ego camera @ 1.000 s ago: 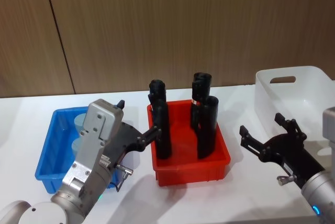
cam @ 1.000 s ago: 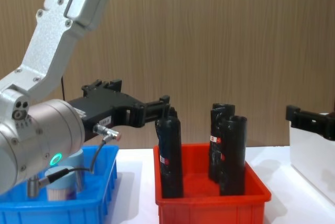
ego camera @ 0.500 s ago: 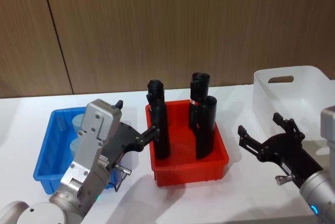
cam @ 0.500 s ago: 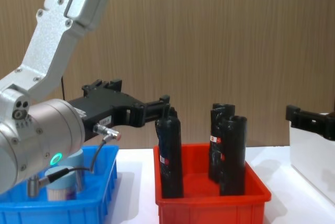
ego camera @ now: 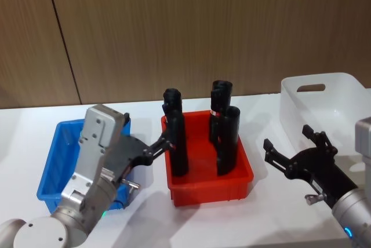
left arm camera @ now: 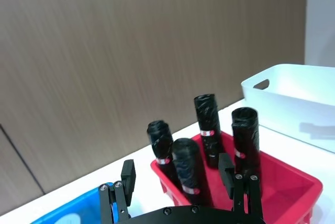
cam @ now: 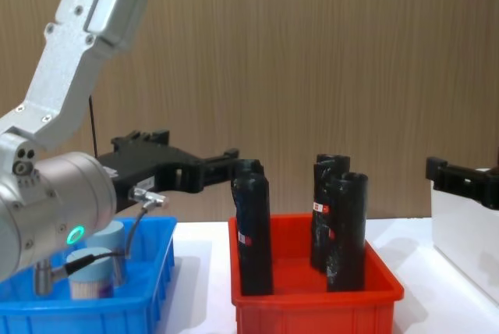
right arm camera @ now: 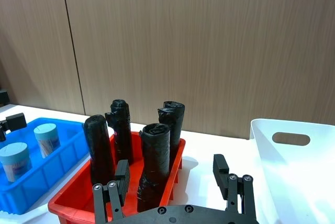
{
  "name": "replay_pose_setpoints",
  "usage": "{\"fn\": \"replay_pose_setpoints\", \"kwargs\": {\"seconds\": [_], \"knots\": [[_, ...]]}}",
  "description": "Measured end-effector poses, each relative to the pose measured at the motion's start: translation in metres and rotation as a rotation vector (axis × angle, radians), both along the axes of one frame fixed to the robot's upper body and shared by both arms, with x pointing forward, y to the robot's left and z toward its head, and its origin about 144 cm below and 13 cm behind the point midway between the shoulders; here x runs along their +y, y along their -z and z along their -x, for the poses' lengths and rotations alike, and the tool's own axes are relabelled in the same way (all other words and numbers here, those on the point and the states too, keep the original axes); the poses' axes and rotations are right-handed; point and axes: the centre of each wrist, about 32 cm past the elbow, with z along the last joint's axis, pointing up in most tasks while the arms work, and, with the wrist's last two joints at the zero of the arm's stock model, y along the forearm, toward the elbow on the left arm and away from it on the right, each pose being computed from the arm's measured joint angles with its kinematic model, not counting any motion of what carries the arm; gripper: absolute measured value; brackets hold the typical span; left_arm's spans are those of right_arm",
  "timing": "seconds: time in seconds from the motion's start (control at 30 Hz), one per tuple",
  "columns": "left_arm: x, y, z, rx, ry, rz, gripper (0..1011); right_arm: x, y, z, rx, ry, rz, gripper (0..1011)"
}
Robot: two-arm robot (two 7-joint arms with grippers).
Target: Pick the cotton swabs from the blue box and place them into the white box.
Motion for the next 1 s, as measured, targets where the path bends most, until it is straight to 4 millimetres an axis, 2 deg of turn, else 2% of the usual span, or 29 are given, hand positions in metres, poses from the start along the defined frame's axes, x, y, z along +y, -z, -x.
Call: {"fn": "replay_pose_setpoints", "kwargs": {"seconds": [1.0], "knots": [[0.039, 0.014, -0.015, 0.266, -0.248, 0.109, 1004, 0.0, 0.0, 0.0, 0.0, 0.0, 0.0, 1002]]}}
